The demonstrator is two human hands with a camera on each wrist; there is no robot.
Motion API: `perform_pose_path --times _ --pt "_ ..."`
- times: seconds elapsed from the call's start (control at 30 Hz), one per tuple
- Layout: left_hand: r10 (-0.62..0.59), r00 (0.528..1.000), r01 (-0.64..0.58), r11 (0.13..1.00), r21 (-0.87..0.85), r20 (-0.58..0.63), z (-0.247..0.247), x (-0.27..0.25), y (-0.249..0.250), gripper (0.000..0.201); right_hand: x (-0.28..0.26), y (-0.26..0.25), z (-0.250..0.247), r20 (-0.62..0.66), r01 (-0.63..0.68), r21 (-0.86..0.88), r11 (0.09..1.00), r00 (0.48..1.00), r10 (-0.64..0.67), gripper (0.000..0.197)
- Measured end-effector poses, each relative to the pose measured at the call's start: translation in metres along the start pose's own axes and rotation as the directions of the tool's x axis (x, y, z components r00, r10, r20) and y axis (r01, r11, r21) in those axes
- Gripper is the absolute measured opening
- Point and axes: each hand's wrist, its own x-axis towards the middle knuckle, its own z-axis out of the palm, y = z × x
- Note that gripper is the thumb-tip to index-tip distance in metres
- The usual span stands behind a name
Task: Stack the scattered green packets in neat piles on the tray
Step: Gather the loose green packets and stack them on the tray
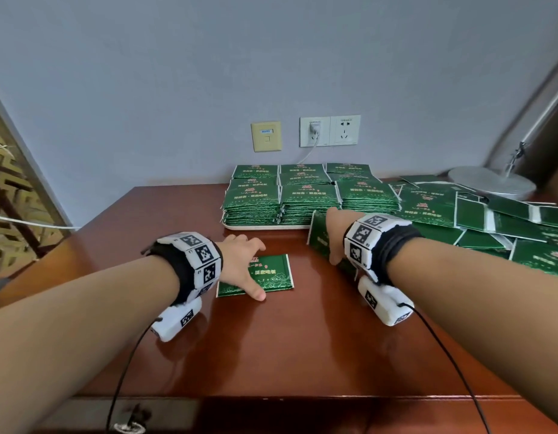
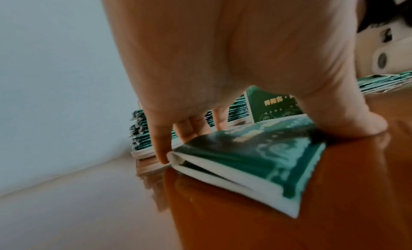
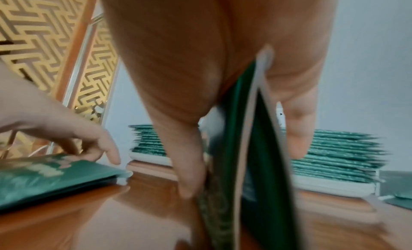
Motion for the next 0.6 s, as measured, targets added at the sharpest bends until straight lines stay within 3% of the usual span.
perform_pose_path --times 0.07,0.3,0.5,0.6 --pt "-0.001 1.0 0.001 1.0 0.009 0.015 -0.002 0.0 0.001 0.094 0.004 0.005 -0.003 -0.051 0.044 0.05 0.998 0.998 -0.041 0.051" --pt "0.04 0.999 -0.039 0.999 -0.019 0.019 -0.005 -0.003 0.007 0.089 0.001 0.001 0.0 0.032 0.084 -0.005 0.996 0.996 -0.084 0.054" --pt "0.033 0.996 -0.026 0.996 -0.081 0.079 -0.002 -0.006 0.011 0.084 -0.003 -0.004 0.018 -0.096 0.15 0.068 0.986 0.985 -0.143 0.039" --pt "-0.002 0.988 0.007 0.999 -0.031 0.151 -0.003 -0.006 0.015 0.086 -0.008 -0.005 0.022 -0.053 0.133 0.114 0.985 0.99 -0.128 0.049"
